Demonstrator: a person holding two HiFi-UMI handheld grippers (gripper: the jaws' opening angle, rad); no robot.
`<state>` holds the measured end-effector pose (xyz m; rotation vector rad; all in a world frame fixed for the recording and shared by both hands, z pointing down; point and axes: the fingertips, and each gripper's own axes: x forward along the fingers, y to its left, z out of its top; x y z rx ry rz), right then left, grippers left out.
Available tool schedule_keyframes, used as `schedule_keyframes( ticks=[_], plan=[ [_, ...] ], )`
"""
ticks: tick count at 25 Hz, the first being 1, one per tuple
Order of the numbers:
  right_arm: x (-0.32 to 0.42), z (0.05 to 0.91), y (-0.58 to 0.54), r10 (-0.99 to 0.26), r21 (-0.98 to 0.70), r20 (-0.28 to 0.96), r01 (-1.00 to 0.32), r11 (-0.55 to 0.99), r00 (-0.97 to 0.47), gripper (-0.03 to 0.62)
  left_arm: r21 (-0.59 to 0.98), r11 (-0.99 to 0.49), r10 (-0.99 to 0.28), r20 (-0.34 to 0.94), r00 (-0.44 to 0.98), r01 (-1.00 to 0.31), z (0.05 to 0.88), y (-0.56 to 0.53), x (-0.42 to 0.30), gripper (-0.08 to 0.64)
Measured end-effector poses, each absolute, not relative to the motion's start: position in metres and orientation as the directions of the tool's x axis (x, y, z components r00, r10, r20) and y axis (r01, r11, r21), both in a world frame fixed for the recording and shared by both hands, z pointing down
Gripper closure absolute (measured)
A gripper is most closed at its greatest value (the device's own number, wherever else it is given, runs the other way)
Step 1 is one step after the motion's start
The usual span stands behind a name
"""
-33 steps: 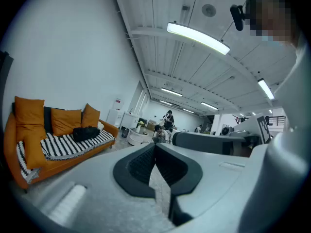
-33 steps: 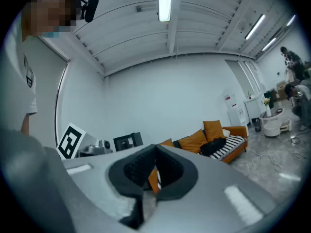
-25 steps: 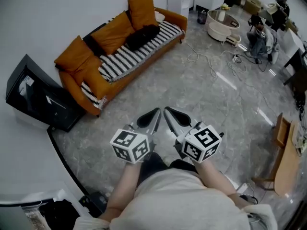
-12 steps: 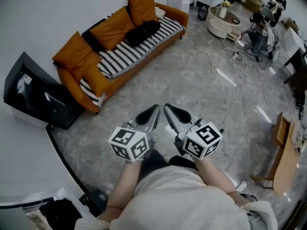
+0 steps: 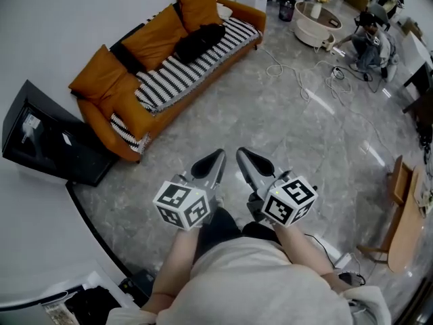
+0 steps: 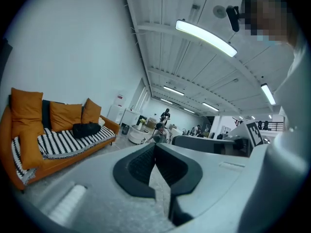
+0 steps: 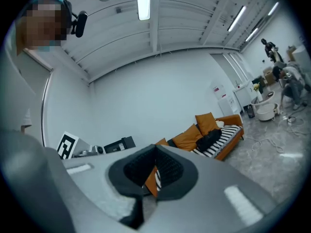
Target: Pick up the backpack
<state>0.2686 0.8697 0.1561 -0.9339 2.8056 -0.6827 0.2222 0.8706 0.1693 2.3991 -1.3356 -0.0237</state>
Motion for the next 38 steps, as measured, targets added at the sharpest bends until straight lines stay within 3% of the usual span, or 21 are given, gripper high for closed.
schedule_keyframes(
  ticks=[8, 19, 30, 38],
  plan=[
    [0.218, 0.160, 0.767, -0.600, -0.426, 0.065, -0.566, 0.706, -0.797, 0.589, 0.381, -0.461, -0.813, 0.182, 0.554, -0.801, 0.178, 0.772, 0.175, 0.560],
    [0.150, 0.144, 0.640, -0.651, -0.383, 0.071, -0.623, 0.682, -0.756, 0.589, 0.328, -0.559, -0.757, 0.172, 0.630, -0.761, 0.159, 0.648, 0.113, 0.560],
    [0.103, 0.169, 0.590, -0.636, -0.371, 0.158, -0.642, 0.671, -0.756, 0.589, 0.418, -0.535, -0.741, 0.186, 0.645, -0.734, 0.175, 0.597, 0.067, 0.560],
    [0.106, 0.171, 0.548, -0.648, -0.384, 0.143, -0.645, 0.660, -0.748, 0.589, 0.436, -0.515, -0.744, 0.199, 0.637, -0.738, 0.184, 0.566, 0.059, 0.560]
  ],
)
